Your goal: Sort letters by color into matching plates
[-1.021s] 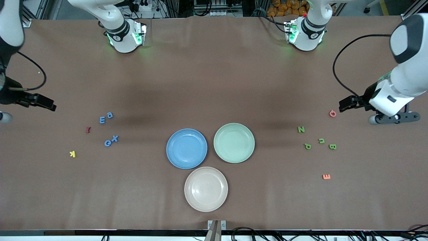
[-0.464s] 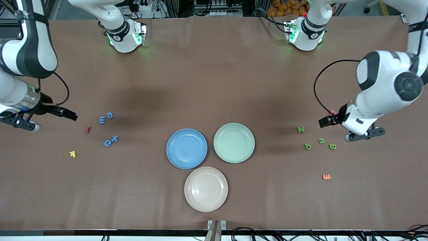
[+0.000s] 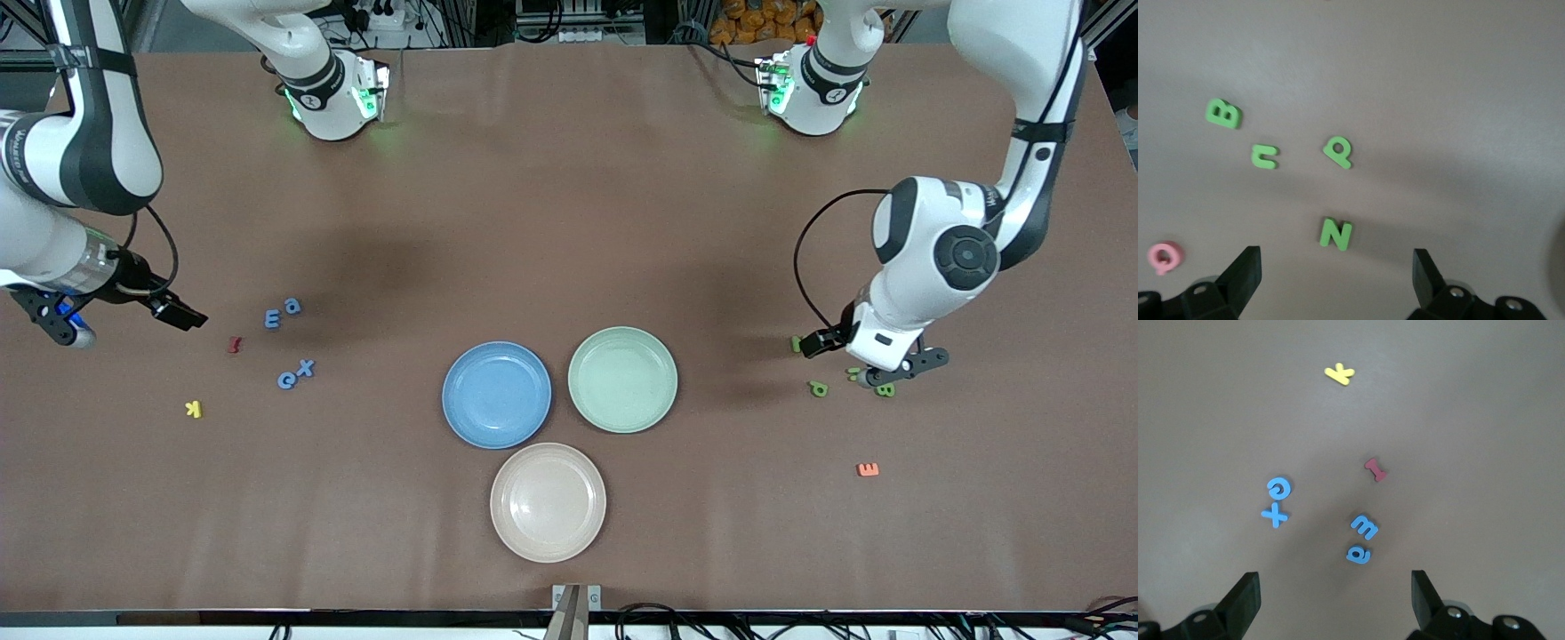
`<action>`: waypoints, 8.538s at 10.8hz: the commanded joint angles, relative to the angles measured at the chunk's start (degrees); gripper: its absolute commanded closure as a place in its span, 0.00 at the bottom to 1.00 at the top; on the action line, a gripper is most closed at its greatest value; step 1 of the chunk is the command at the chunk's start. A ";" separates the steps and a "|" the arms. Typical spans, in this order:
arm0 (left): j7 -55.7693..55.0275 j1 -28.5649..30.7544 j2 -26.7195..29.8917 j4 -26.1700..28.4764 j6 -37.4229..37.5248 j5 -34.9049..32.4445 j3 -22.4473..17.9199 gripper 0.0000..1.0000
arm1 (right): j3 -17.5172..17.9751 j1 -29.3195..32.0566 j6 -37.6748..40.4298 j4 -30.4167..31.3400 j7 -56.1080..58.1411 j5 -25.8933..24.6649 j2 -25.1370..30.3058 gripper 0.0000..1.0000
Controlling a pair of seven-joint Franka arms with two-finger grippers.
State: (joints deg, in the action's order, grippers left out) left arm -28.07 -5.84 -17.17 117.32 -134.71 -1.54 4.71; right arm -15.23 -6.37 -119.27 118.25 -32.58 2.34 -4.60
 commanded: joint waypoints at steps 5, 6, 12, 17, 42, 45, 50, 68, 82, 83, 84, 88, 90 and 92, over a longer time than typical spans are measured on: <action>-2.08 -1.46 -4.18 7.22 -9.61 -5.82 0.29 0.00 | 0.64 0.84 -11.48 8.73 -2.84 0.82 -2.60 0.00; -1.73 -1.46 -5.05 7.22 -9.61 -6.89 0.38 0.00 | 0.64 1.53 -13.68 9.88 -3.63 0.91 -3.13 0.00; 0.02 -0.84 -9.28 6.61 -12.51 -8.92 0.47 0.00 | 0.64 1.45 -15.38 9.98 -24.00 6.10 -4.01 0.00; 0.38 -0.40 -9.81 6.52 -13.12 -8.75 0.47 1.00 | 0.64 1.72 -15.81 9.98 -34.64 6.10 -5.59 0.00; -35.91 -17.89 -20.62 -17.65 -13.47 -7.16 10.40 0.64 | 2.75 0.40 -44.38 22.46 -41.25 6.01 -15.00 0.00; -36.45 -17.02 -19.92 -17.57 -12.95 -7.96 10.05 0.00 | 3.27 0.40 -44.38 22.46 -40.38 6.01 -15.08 0.05; -30.06 -14.21 -18.16 -17.65 -9.35 -9.27 1.89 0.00 | 3.45 0.49 -44.38 22.55 -38.09 6.01 -15.08 0.14; -57.09 3.56 -18.07 -17.65 -0.98 -6.55 1.70 0.00 | 3.45 0.75 -41.83 21.24 -16.24 6.01 -16.23 0.72; -60.44 3.11 -22.99 -17.13 -3.54 -7.69 1.61 0.00 | 6.09 -1.36 -22.71 -3.27 30.96 3.81 -17.46 0.75; -60.35 2.94 -23.17 -16.95 -3.54 -7.69 1.53 0.00 | 6.00 -2.23 -18.76 -5.55 32.91 2.42 -17.54 0.75; -60.35 2.94 -23.43 -16.95 -3.54 -7.95 1.61 0.00 | 6.09 -3.28 -15.93 -7.66 33.71 -0.47 -17.55 0.75; -60.35 3.29 -23.26 -16.51 -3.63 -8.48 1.61 0.42 | 8.46 -8.29 -13.80 -11.98 34.51 -3.22 -19.21 0.75; -61.14 3.73 -22.91 -16.25 -3.54 -8.39 1.61 1.00 | 9.86 -11.63 -13.88 -15.66 34.60 -2.69 -21.75 0.75; -61.32 3.55 -22.91 -16.33 -3.54 -8.31 1.61 1.00 | 10.13 -15.58 -13.88 -19.09 34.25 -2.52 -25.00 0.75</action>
State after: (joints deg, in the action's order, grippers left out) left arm -88.29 -2.52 -40.02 100.09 -137.79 -8.99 6.26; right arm -5.35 -18.89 -134.02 104.69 1.54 0.39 -24.93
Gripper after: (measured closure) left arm 0.493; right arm 0.590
